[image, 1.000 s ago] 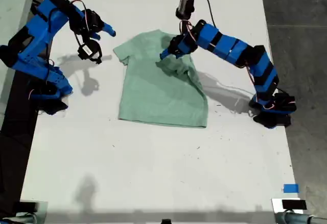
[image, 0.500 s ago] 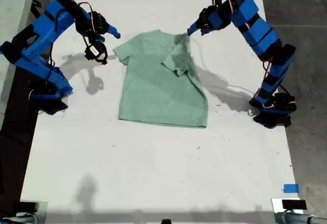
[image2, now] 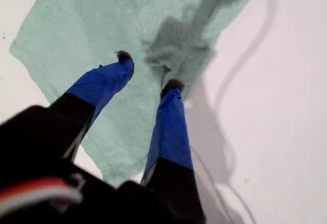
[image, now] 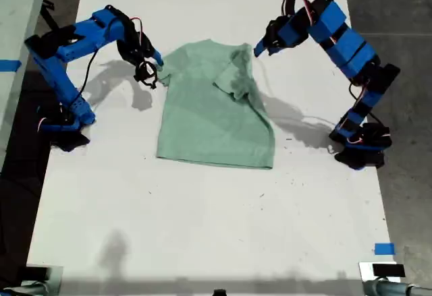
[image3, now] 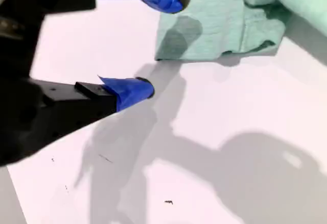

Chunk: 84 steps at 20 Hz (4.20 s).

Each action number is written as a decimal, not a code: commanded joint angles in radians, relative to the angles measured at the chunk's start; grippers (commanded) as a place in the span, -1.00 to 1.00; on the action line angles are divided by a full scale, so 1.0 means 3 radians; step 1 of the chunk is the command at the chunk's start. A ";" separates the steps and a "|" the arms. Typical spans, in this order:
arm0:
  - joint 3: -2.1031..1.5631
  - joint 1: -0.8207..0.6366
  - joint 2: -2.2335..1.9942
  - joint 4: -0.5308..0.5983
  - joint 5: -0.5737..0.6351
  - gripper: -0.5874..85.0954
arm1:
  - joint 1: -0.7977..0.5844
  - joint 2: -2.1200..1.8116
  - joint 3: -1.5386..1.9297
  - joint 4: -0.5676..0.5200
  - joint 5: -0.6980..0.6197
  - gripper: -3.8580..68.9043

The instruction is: Fold t-shirt

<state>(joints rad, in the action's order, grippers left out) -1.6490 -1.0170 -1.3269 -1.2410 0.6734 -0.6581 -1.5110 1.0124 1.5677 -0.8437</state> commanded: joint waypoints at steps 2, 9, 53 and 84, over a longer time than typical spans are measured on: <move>0.0445 -0.0056 0.0291 0.0005 0.0010 -0.32 | 0.0066 -0.0522 0.0205 -0.0077 0.0041 -0.50; 0.1708 -0.0138 0.1442 -0.0793 0.0000 -0.79 | 0.0092 -0.1258 0.1033 -0.0276 0.0143 -0.56; 0.0245 0.3124 -0.1877 -0.0823 -0.0833 -0.31 | 0.1917 -0.2869 0.3748 -0.0818 0.1621 -0.22; -0.0343 0.3722 -0.1667 -0.0378 -0.1478 -0.34 | 0.2367 -0.1064 0.3329 -0.1687 0.1969 -0.92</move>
<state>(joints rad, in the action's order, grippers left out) -1.7579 0.0813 -1.8193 -1.3729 0.2393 0.0322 -1.7641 2.1261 0.9894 -0.2470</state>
